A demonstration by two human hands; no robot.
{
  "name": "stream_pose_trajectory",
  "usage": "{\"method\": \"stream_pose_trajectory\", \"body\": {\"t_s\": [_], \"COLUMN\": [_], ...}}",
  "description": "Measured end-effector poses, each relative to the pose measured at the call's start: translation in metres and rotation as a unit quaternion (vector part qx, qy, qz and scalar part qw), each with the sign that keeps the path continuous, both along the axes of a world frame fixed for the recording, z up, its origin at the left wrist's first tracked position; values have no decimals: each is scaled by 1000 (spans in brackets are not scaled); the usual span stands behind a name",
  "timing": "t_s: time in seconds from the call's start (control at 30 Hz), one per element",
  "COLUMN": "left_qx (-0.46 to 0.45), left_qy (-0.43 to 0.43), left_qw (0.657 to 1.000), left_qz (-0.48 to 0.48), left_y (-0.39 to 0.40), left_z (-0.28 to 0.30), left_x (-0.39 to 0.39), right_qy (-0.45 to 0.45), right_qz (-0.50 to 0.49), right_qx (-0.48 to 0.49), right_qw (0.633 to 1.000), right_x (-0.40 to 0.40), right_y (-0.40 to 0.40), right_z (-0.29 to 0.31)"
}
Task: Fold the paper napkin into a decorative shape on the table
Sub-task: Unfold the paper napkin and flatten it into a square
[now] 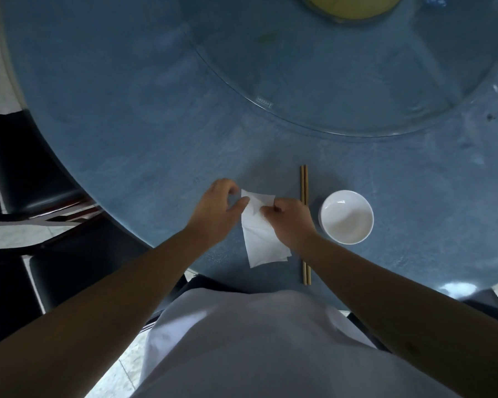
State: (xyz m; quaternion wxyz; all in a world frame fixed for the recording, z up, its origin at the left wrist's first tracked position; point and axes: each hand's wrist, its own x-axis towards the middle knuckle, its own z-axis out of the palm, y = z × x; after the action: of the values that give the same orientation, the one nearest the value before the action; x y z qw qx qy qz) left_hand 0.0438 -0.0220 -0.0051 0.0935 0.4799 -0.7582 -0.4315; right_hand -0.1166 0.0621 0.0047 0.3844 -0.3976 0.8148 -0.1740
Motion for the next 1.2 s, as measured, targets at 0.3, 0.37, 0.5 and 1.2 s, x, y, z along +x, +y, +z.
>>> {"method": "stream_pose_trajectory", "body": {"t_s": [0.3,0.37,0.5,1.2], "left_qx": [289,304,330,163], "left_qy": [87,108,131,-22], "left_qw": [938,928,912,972], "left_qz": [170,185,204,167], "left_y": [33,35,37,-46], "left_z": [25,26,25,-1], "left_x": [-10,-8,-2,42], "right_qy": [-143,-156,-204,22], "right_qz": [-44,-40,-45,-102], "right_qx": [-31,-29,-37,0], "right_qw": [988,987,977,995], "right_x": [17,16,13,-15], "right_y": [6,8,14,-21], "right_z": [5,6,10,0]}}
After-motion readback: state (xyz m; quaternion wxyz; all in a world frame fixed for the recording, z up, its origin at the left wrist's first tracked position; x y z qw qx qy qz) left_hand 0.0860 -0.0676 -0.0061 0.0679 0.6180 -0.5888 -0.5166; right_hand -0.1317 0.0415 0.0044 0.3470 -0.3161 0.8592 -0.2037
